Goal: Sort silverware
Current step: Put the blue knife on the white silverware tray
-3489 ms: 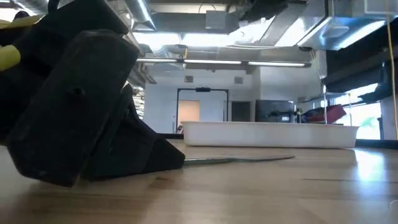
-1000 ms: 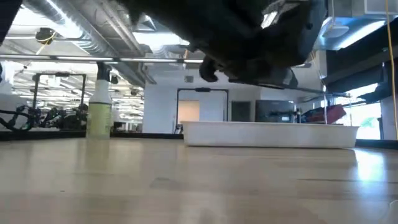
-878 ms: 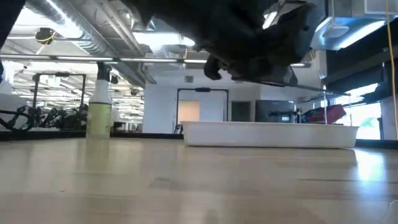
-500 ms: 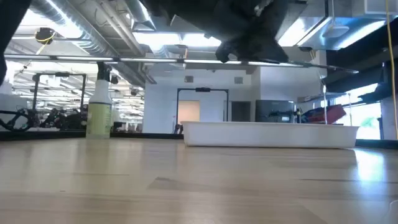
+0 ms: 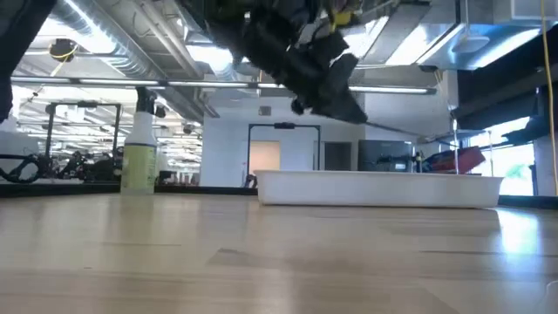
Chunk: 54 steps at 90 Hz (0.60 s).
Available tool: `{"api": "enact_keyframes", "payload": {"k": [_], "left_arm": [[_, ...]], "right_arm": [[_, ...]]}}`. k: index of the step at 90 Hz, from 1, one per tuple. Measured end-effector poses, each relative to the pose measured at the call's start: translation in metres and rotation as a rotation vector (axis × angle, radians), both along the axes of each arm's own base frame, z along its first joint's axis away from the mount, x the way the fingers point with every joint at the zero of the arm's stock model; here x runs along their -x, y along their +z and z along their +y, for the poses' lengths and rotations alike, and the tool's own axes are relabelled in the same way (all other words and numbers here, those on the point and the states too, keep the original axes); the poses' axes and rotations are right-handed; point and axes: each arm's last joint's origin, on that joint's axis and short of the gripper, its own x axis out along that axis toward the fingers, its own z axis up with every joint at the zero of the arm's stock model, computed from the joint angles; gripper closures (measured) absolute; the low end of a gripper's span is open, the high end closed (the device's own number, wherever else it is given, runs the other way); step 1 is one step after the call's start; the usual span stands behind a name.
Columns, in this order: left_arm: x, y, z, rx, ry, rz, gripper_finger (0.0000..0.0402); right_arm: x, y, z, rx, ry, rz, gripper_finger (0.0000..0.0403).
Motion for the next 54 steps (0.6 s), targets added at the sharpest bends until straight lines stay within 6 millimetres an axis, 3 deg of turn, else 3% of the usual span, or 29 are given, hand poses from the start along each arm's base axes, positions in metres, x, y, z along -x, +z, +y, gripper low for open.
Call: {"api": "enact_keyframes", "payload": {"k": [15,54], "left_arm": [[0.01,-0.022,0.007,0.066,-0.026,0.0,0.0347],[0.027,-0.051,0.004,0.108,-0.07,0.016,0.0347]], "right_arm": [[0.0,0.0,-0.002,0.017,-0.056,-0.002,0.0295],[0.0,0.0,-0.005,0.074,-0.152,-0.012,0.0295]]}}
